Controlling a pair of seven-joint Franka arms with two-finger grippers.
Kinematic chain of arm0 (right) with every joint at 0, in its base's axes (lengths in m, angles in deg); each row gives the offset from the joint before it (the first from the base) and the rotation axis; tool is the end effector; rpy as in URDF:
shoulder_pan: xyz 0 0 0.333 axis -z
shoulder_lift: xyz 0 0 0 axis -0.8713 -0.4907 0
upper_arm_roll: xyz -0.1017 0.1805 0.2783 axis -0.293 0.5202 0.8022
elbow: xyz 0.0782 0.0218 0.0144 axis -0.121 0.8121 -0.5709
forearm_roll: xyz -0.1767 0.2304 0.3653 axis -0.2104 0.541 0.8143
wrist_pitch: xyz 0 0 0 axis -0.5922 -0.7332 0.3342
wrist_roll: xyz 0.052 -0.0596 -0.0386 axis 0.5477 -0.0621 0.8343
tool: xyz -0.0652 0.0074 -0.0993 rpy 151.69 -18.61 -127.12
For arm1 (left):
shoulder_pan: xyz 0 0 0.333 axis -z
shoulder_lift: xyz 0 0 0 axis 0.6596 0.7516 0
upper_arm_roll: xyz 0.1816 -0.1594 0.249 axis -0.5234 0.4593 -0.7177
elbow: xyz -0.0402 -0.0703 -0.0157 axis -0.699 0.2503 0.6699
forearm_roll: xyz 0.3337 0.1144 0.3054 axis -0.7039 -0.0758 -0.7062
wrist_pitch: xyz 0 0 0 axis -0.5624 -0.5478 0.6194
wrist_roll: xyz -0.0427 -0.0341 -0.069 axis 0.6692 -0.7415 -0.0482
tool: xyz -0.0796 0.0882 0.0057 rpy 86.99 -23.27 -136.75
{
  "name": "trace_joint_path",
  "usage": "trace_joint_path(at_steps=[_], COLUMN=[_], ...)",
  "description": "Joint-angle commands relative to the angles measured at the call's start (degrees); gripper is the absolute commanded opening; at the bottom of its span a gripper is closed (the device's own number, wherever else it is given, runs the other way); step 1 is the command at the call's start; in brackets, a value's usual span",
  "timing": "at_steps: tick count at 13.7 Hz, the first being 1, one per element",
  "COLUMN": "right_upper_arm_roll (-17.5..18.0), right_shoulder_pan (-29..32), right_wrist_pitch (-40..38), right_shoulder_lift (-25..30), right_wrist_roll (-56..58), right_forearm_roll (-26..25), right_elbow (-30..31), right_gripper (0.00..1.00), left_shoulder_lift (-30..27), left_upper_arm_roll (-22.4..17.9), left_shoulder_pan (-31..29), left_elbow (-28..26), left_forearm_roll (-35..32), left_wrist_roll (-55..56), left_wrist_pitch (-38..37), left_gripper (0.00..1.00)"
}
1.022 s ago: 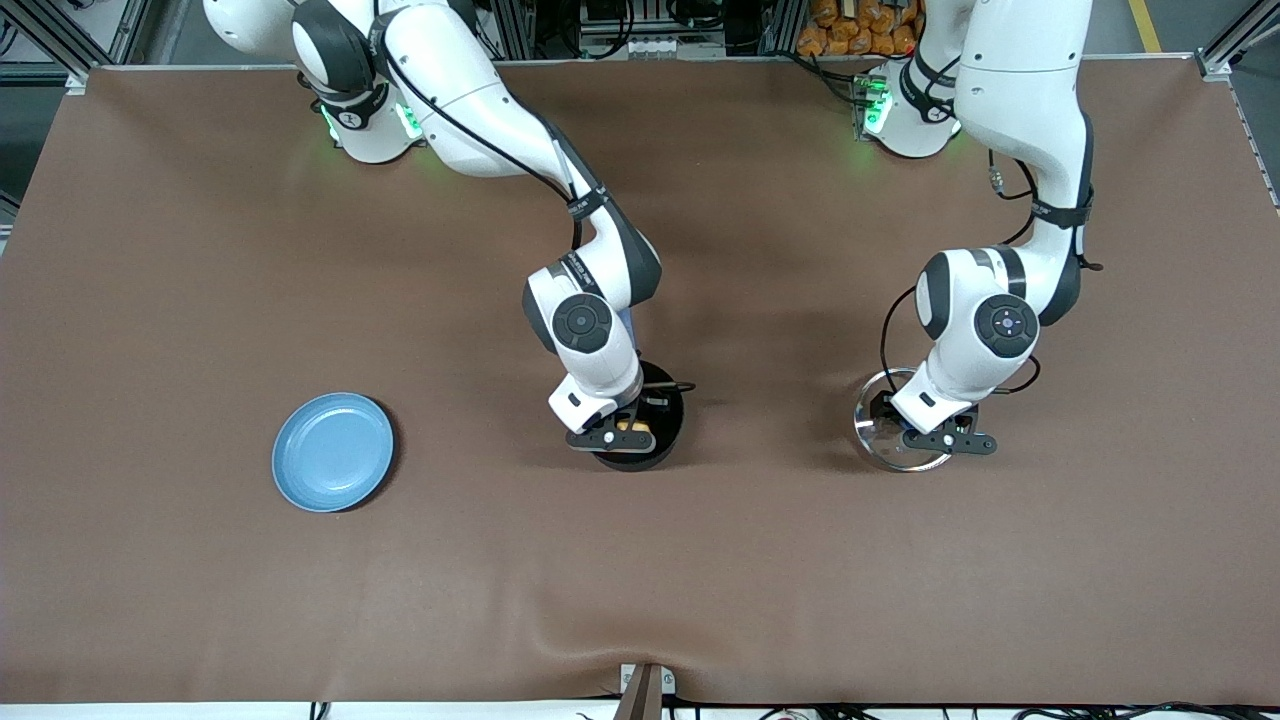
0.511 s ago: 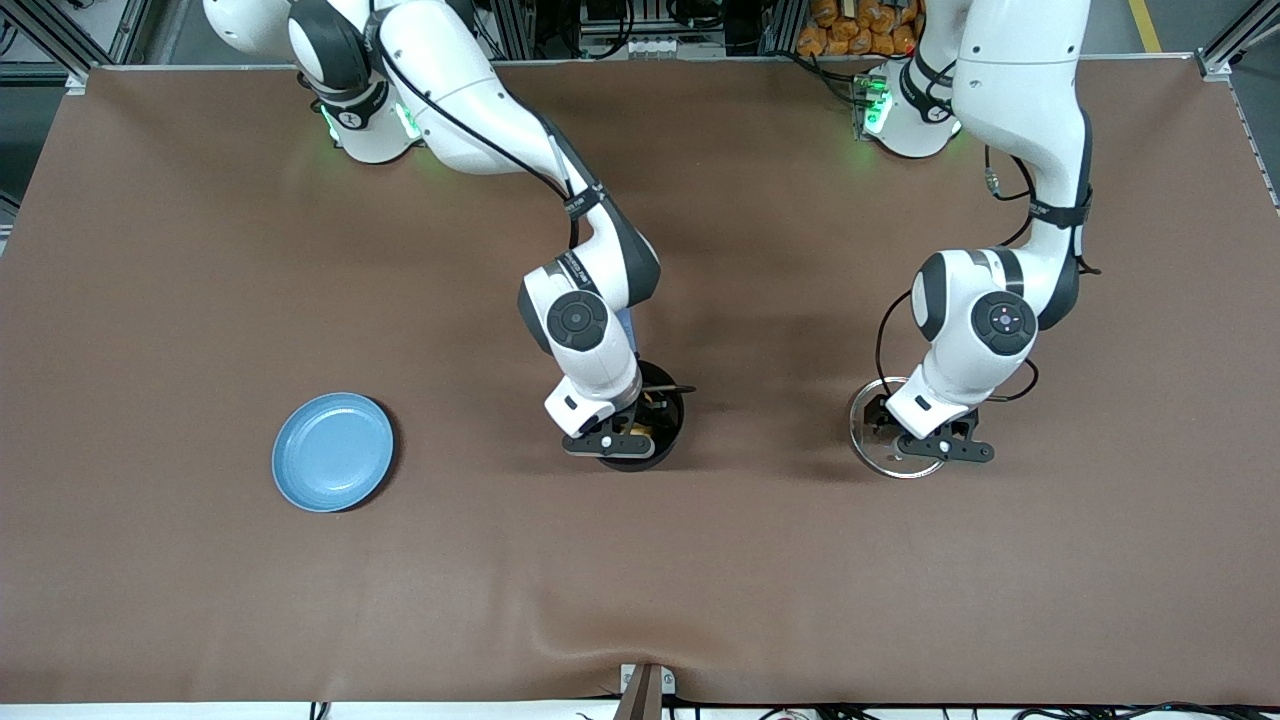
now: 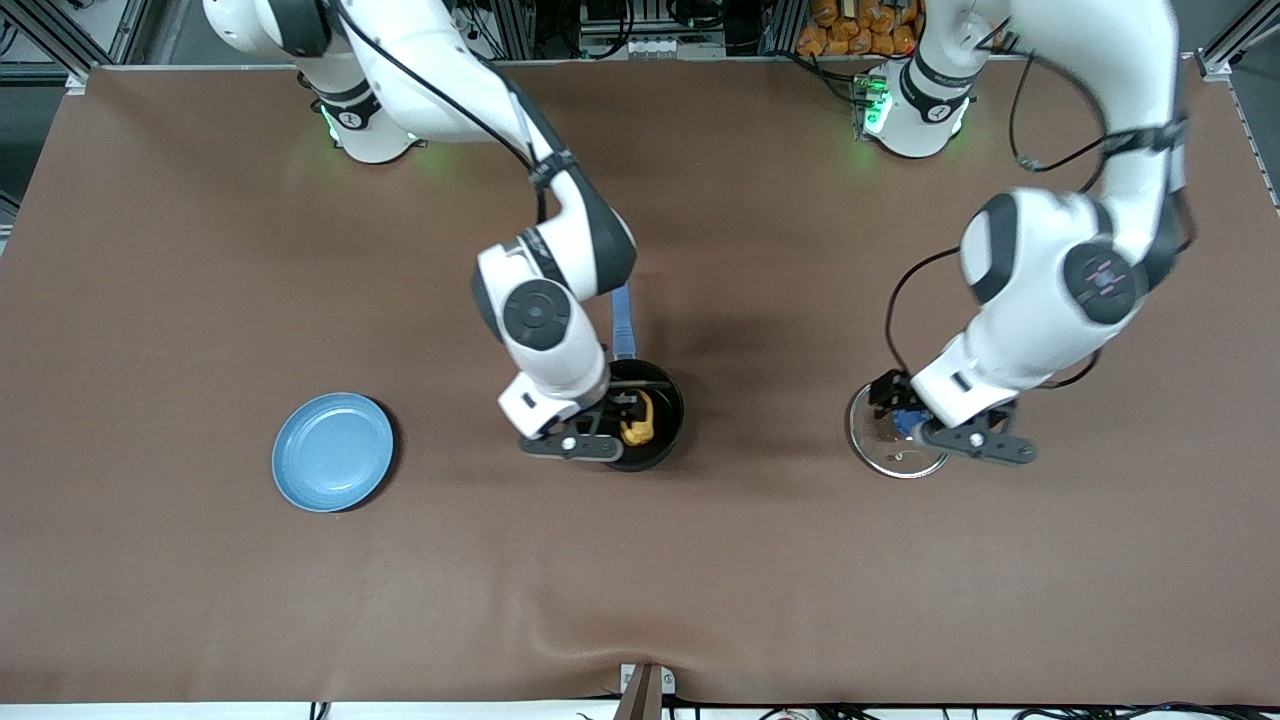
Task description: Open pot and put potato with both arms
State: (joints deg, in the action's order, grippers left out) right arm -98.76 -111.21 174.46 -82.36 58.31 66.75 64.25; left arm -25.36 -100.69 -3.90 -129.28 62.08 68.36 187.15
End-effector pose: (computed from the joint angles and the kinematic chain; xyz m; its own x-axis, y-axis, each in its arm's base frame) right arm 0.7106 0.4707 0.3229 0.9920 -0.1090 0.0632 -0.1030 -0.9905 -0.0906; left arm 0.7130 -0.1812 0.4241 0.9692 -0.2160 0.1185 -0.2252 -0.9717 0.0706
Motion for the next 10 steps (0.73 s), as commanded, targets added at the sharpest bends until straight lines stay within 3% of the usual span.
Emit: trace_joint_path(at_steps=[1, 3, 7, 10], right_upper_arm_roll=[-4.34, -9.42, -18.22, -23.14], right_shoulder_pan=[0.23, 0.32, 0.76, 1.20], right_wrist_pitch=[-5.91, -11.79, -17.70, -20.17], right_shoulder_lift=[6.39, 8.42, 10.27, 11.68], right_wrist_roll=[1.80, 7.14, 10.86, 20.14], right_forearm_roll=[0.33, 0.41, 0.50, 0.50], right_elbow=[1.74, 1.83, 1.83, 3.32], right_gripper=[1.00, 1.00, 1.00, 1.00], left_shoulder_lift=[-4.35, -5.93, -13.40, -19.63], left_upper_arm_roll=[3.58, 6.91, 28.50, 31.10], left_shoulder_pan=[-5.53, -10.01, -30.12, -33.94], left_elbow=[4.78, 9.00, 8.50, 4.30], left_forearm_roll=[-2.35, -4.01, -8.67, -8.68], left_wrist_roll=[0.37, 0.28, 0.46, 0.90], left_wrist_pitch=[-7.79, -12.90, -14.06, -14.76], left_gripper=[1.00, 1.00, 1.00, 1.00])
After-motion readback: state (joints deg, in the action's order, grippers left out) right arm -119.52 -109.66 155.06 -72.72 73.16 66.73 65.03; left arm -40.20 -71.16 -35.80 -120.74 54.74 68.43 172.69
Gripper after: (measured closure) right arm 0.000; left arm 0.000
